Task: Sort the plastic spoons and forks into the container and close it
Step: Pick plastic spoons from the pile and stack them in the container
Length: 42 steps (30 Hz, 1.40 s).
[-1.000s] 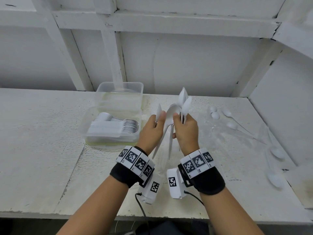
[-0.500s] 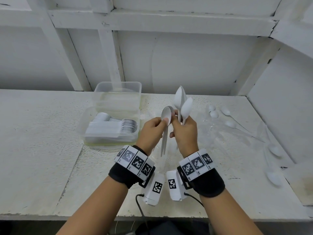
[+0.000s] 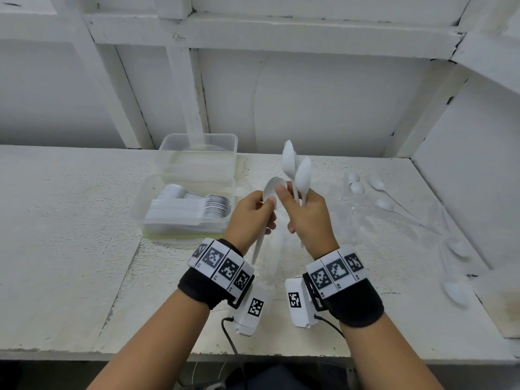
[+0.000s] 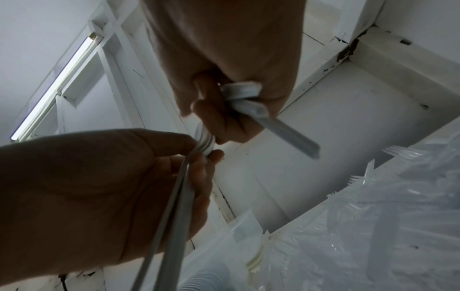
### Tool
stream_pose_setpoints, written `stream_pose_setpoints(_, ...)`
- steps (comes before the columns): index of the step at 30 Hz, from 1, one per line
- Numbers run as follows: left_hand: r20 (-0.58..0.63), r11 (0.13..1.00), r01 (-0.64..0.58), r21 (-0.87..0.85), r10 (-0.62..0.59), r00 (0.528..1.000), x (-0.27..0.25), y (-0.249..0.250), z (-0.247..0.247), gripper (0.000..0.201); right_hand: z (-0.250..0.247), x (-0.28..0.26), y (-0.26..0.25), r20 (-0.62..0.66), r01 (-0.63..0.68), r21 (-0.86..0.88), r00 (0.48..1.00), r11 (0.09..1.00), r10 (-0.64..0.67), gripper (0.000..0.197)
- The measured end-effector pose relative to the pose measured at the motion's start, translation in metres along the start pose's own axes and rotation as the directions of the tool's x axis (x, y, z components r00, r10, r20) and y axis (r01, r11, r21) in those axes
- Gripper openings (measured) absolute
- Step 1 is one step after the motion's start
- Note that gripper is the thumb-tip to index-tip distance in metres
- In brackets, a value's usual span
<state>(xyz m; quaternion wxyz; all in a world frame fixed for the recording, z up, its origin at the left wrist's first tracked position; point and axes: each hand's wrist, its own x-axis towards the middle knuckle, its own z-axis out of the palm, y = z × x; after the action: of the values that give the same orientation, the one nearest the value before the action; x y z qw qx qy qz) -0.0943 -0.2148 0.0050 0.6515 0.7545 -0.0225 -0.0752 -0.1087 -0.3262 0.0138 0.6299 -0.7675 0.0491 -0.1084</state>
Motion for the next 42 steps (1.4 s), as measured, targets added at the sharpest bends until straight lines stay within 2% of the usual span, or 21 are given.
stream_pose_setpoints(2, 0.034, 1.000, 0.002, 0.028, -0.003, 0.999, -0.002, 0.001, -0.001, 0.022, 0.000, 0.001, 0.003, -0.030, 0.037, -0.046, 0.999, 0.998, -0.038, 0.014)
stream_pose_setpoints(4, 0.101, 0.998, 0.056, 0.022, -0.058, 0.993, -0.004, 0.003, -0.002, 0.026, -0.002, 0.003, 0.006, -0.069, 0.051, -0.072, 0.996, 0.996, -0.056, 0.022)
stream_pose_setpoints(7, 0.231, 0.983, 0.183, -0.028, -0.172, 0.958, -0.007, 0.004, -0.006, 0.033, -0.006, 0.006, 0.008, -0.113, 0.051, -0.080, 0.992, 0.995, -0.060, 0.027)
stream_pose_setpoints(9, 0.320, 0.967, 0.243, -0.080, -0.206, 0.925, -0.008, 0.004, -0.009, 0.035, -0.009, 0.009, 0.007, -0.110, 0.054, -0.092, 0.992, 0.994, -0.064, 0.027)
stream_pose_setpoints(11, 0.364, 0.959, 0.260, -0.116, -0.203, 0.909, -0.009, 0.004, -0.010, 0.033, -0.010, 0.010, 0.006, -0.082, 0.053, -0.098, 0.995, 0.994, -0.061, 0.017)
stream_pose_setpoints(12, 0.359, 0.959, 0.256, -0.125, -0.197, 0.912, -0.009, 0.005, -0.010, 0.031, -0.011, 0.011, 0.006, -0.070, 0.044, -0.099, 0.996, 0.994, -0.051, 0.011)
stream_pose_setpoints(16, 0.220, 0.949, 0.225, -0.219, -0.177, 0.959, -0.009, 0.005, -0.009, 0.026, -0.010, 0.005, 0.008, -0.074, -0.007, -0.068, 0.997, 0.998, 0.002, 0.014)
stream_pose_setpoints(22, 0.099, 0.900, 0.168, -0.403, -0.139, 0.985, -0.011, 0.001, 0.001, 0.018, -0.001, -0.009, 0.015, -0.061, 0.023, -0.127, 0.998, 0.992, -0.031, 0.017)
stream_pose_setpoints(28, 0.095, 0.859, 0.158, -0.488, -0.128, 0.987, -0.011, -0.001, 0.004, 0.012, 0.007, -0.010, 0.024, -0.088, 0.108, -0.285, 0.986, 0.952, -0.138, 0.017)
stream_pose_setpoints(32, 0.082, 0.878, 0.147, -0.455, -0.123, 0.989, -0.011, -0.001, 0.004, 0.013, 0.013, -0.014, 0.024, -0.082, 0.158, -0.308, 0.978, 0.938, -0.191, 0.021)
stream_pose_setpoints(42, 0.083, 0.901, 0.174, -0.396, -0.154, 0.985, -0.008, -0.002, 0.000, 0.016, 0.010, -0.015, 0.022, -0.013, 0.177, -0.354, 0.981, 0.918, -0.194, 0.024)
